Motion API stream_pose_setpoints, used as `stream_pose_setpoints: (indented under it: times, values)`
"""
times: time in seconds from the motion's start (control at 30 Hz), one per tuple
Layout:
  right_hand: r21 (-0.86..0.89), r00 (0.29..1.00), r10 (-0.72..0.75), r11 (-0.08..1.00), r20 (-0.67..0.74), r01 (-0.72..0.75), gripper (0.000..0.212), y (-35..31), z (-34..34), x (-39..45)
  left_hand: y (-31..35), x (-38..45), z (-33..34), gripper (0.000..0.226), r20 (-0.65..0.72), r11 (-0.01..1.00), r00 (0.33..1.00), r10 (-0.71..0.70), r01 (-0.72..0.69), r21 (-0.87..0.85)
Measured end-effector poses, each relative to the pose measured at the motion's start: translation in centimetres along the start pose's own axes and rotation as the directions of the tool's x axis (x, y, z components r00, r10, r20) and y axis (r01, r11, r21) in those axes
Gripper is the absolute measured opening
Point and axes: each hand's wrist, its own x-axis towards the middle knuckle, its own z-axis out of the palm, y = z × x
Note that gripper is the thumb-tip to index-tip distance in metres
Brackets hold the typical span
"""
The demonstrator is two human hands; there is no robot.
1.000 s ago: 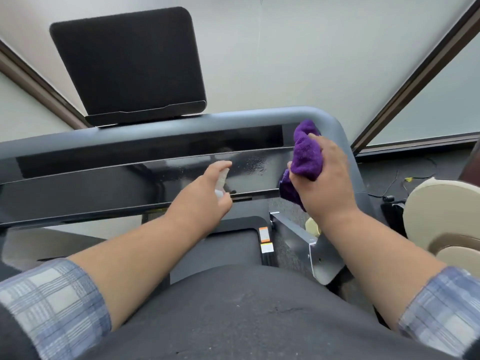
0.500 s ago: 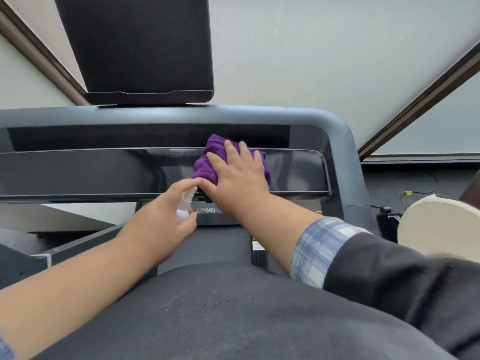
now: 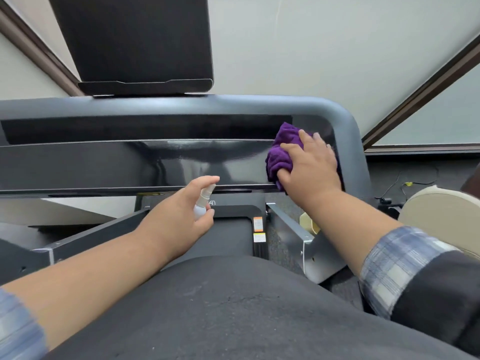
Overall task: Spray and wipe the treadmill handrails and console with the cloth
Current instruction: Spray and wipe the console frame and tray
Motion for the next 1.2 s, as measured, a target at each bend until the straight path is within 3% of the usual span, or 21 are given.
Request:
stream_pose_setpoints:
  times: [0.07,0.2,0.33,0.5,0.63,0.73,0.87,1.03,1.2]
  values:
    - [-0.014,1.0,0.013,1.0,0.015,-0.013,0.06,-2.3,0.4,0.4,0.0,0.0,0.0,0.065,0.001,1.0,1.0,0.015,-0.015,-0.013]
    - [-0.031,0.984,-0.165,0.985,0.071,0.167,0.061,-7.6,1.2,0.9,0.4,-0.2,0.6,0.065,0.028,0.998,0.998,0.058,-0.057,-0.023]
    - [-0.015,0.968,-0.238,0.971,0.084,0.24,0.051,-6.9,0.9,1.1,1.1,-0.2,0.9,0.07,0.045,0.994,0.993,0.105,-0.105,0.0]
    - [0.042,0.998,-0.063,0.997,0.015,0.063,0.049,0.2,-0.3,0.1,0.9,-0.1,0.6,0.073,0.034,0.993,0.993,0.112,-0.111,-0.032]
    - [0.071,1.0,-0.024,0.997,-0.005,0.024,0.048,0.0,-0.1,0.2,0.3,-0.7,0.4,0.072,0.057,0.992,0.991,0.119,-0.116,-0.057]
    - [0.084,0.999,-0.034,0.996,0.007,0.033,0.056,-2.5,0.4,0.4,-0.2,-1.0,0.2,0.07,0.055,0.993,0.993,0.104,-0.1,-0.07]
    - [-0.031,0.992,-0.124,0.992,0.029,0.124,0.072,-5.4,1.0,0.7,-0.5,-1.2,0.1,0.069,0.046,0.992,0.993,0.104,-0.1,-0.081]
    - [-0.128,0.991,-0.135,0.983,0.016,0.136,0.088,-5.6,1.4,0.8,-1.3,-1.2,-0.1,0.065,0.023,0.994,0.997,0.076,-0.075,-0.075]
    - [-0.13,0.983,-0.18,0.974,0.036,0.183,0.094,-7.7,1.7,1.2,-2.3,-1.7,-0.5,0.065,0.023,0.993,0.998,0.064,-0.062,-0.096]
